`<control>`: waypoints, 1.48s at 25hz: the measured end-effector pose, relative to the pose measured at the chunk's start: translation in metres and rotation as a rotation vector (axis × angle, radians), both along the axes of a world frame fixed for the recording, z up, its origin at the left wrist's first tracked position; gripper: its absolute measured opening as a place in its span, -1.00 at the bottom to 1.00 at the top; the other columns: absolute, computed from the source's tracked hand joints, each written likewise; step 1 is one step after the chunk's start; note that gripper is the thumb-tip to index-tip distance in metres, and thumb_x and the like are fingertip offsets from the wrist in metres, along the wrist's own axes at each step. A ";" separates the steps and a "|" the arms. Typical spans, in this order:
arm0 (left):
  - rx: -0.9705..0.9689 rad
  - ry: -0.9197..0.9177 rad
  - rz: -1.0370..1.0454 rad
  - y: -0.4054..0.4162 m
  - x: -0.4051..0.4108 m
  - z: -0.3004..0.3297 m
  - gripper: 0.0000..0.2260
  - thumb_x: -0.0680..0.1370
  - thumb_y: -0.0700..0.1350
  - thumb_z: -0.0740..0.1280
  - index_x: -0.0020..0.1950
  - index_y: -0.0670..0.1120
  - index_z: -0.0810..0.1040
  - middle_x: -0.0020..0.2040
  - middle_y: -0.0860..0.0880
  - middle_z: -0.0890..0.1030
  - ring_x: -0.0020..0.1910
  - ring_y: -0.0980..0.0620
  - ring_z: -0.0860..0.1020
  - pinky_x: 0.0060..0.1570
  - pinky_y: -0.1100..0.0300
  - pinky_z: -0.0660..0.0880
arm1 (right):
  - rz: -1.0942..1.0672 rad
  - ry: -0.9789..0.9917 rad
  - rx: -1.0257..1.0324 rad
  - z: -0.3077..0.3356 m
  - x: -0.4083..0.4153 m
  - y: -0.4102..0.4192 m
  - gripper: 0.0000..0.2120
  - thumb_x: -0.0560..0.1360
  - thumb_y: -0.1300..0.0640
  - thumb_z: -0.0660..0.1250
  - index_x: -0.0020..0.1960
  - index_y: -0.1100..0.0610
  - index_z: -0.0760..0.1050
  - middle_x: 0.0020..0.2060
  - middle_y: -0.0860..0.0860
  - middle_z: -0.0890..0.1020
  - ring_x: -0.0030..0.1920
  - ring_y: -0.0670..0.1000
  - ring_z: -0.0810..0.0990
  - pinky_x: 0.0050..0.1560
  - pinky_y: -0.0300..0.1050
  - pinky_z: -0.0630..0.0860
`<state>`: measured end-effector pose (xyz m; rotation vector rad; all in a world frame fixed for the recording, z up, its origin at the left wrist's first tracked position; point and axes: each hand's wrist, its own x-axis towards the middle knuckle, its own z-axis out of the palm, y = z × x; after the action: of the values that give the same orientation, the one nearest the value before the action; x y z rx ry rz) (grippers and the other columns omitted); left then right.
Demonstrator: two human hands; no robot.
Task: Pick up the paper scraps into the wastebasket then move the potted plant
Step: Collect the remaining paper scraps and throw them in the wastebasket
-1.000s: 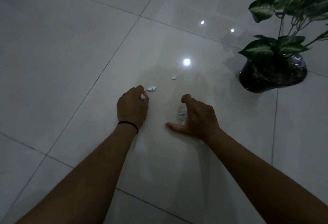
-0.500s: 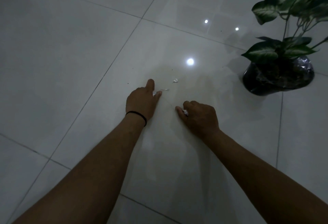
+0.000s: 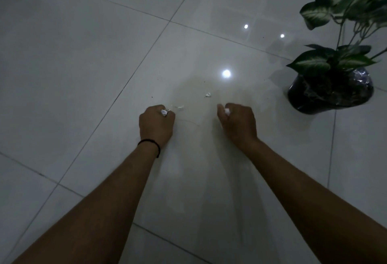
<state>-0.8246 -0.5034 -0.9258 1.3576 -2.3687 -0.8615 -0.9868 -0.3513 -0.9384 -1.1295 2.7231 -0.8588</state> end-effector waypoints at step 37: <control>-0.188 0.256 -0.627 0.168 -0.117 0.124 -0.63 0.54 -0.14 0.21 -0.43 0.00 0.15 -0.45 0.04 0.27 -0.45 0.01 0.27 -0.37 0.19 0.06 | -0.455 -0.083 -0.149 0.134 0.000 0.156 -0.61 0.55 0.15 0.26 -0.42 0.06 0.23 -0.50 -0.04 0.36 -0.47 -0.08 0.30 -0.41 -0.05 0.19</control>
<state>-0.9416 -0.3357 -0.8016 0.3926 -2.6030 -0.8623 -0.9870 -0.1958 -0.8045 -0.4724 2.9292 -1.1442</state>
